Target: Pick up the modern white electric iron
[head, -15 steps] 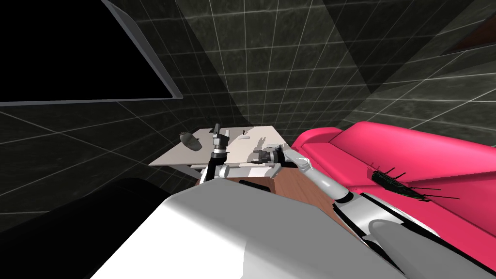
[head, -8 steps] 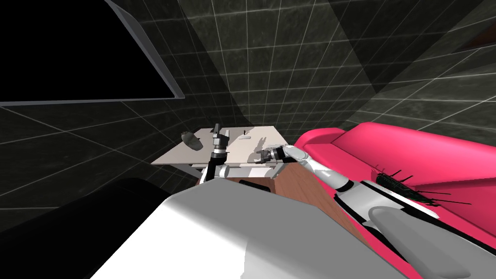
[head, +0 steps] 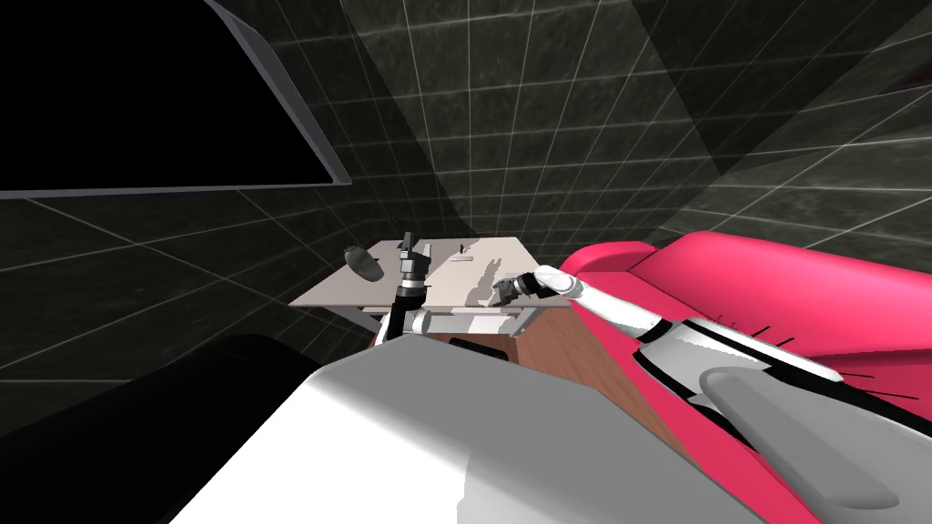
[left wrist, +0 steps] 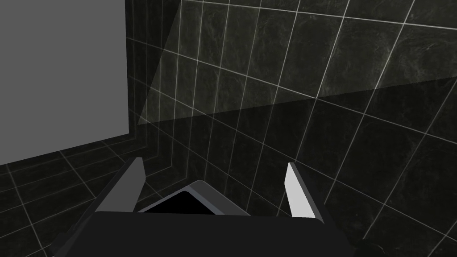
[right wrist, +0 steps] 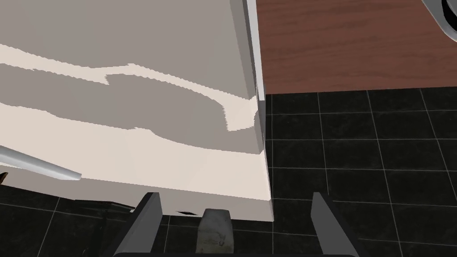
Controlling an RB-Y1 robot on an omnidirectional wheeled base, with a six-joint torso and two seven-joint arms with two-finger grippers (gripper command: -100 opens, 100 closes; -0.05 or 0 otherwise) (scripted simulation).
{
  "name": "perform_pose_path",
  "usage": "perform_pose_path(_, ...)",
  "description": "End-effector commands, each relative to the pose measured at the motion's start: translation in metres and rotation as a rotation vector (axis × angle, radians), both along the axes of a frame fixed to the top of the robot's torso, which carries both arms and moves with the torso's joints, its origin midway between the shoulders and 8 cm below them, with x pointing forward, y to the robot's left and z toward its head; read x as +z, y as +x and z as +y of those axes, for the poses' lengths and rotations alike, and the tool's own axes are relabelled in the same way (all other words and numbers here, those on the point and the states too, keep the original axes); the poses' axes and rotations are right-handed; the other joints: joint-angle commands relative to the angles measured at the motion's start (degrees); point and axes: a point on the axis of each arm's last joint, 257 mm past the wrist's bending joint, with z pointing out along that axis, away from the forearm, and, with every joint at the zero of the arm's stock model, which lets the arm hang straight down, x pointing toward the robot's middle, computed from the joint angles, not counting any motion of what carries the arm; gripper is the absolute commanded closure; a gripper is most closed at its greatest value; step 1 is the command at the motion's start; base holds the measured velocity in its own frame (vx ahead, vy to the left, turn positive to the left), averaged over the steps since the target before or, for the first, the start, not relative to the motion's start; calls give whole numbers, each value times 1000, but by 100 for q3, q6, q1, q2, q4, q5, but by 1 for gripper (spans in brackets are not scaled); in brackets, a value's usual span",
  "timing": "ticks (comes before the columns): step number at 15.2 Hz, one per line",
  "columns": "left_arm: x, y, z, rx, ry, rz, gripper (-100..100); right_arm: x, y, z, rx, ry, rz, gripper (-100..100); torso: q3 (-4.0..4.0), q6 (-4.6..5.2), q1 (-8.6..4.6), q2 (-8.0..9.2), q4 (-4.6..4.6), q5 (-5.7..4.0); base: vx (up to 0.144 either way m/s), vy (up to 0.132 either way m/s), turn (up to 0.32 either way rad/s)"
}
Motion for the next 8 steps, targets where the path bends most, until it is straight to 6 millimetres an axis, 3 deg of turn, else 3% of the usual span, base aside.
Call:
perform_pose_path(1, 0, 0, 0, 0, 0, 0, 0, -9, 15, -27, -10, -103, -17, -100, 0, 0, 0, 0, 0, 0, 6, 7, 29)
perform_pose_path(2, 0, 0, 0, 0, 0, 0, 0, -4, 20, -27, -4, -110, -37, -100, 0, -1, 0, -1, 0, 0, 6, 7, 38)
perform_pose_path(3, 0, 0, 0, 0, 0, 0, 0, -13, 26, -50, -21, -181, -31, -100, 0, -1, 0, 0, 0, 0, 6, 7, 47)
perform_pose_path(5, 0, 0, 0, 0, 0, 0, 0, -7, 35, -50, -13, -196, -62, -100, 0, -1, 1, 0, 0, 1, 6, 4, 26)
perform_pose_path(6, 0, 0, 0, 0, 0, 0, 0, -7, 48, -72, -26, -271, -79, -100, 1, 0, 0, 1, 0, 0, 5, 5, 22)
perform_pose_path(7, 0, 0, 0, 0, 0, 0, 0, -7, 49, -73, -25, -277, -85, -100, 1, -1, 1, 0, 1, 1, 6, 5, 31)
perform_pose_path(8, 0, 0, 0, 0, 0, 0, 0, -4, 61, -93, -40, -342, -100, -100, 1, 0, 0, 1, 0, 0, 6, 7, 49)
